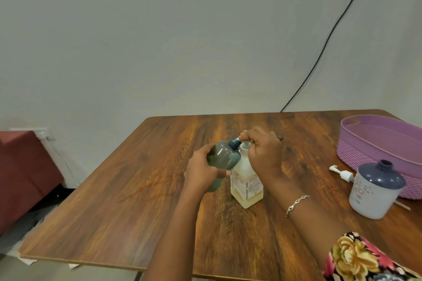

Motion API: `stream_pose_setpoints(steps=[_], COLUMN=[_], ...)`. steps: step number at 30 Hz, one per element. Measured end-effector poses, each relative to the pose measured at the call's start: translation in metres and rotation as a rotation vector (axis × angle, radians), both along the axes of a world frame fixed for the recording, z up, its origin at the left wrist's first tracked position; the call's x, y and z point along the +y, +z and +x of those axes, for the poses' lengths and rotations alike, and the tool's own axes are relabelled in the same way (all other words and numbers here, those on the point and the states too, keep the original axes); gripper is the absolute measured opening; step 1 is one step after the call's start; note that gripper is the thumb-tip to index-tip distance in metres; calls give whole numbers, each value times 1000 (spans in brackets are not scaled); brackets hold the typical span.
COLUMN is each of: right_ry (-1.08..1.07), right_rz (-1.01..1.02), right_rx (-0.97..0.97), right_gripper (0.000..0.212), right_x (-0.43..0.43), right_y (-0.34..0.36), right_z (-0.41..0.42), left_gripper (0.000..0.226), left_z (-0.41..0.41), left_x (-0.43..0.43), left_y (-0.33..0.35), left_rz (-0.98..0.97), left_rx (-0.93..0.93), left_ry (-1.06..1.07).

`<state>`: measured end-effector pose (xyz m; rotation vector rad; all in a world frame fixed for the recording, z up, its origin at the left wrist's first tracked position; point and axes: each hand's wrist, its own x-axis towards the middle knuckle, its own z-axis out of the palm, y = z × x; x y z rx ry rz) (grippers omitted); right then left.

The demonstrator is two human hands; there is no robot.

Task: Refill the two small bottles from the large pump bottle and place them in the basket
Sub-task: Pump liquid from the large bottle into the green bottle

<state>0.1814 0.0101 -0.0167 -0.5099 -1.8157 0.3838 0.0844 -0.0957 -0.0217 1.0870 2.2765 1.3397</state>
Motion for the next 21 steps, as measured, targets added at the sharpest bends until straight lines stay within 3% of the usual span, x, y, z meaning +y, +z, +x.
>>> stream_pose_setpoints(steps=[5, 11, 21], right_ry=[20, -67, -37], right_rz=[-31, 69, 42], right_rx=[1, 14, 37], right_gripper=[22, 31, 30], right_x=[6, -2, 4], right_y=[12, -5, 1], right_z=[2, 0, -2], left_gripper=[78, 79, 80], left_z=[-2, -1, -4], left_x=[0, 0, -6], left_y=[7, 0, 0], left_rz=[31, 46, 24], left_rx=[-12, -46, -35], left_ry=[-7, -26, -15])
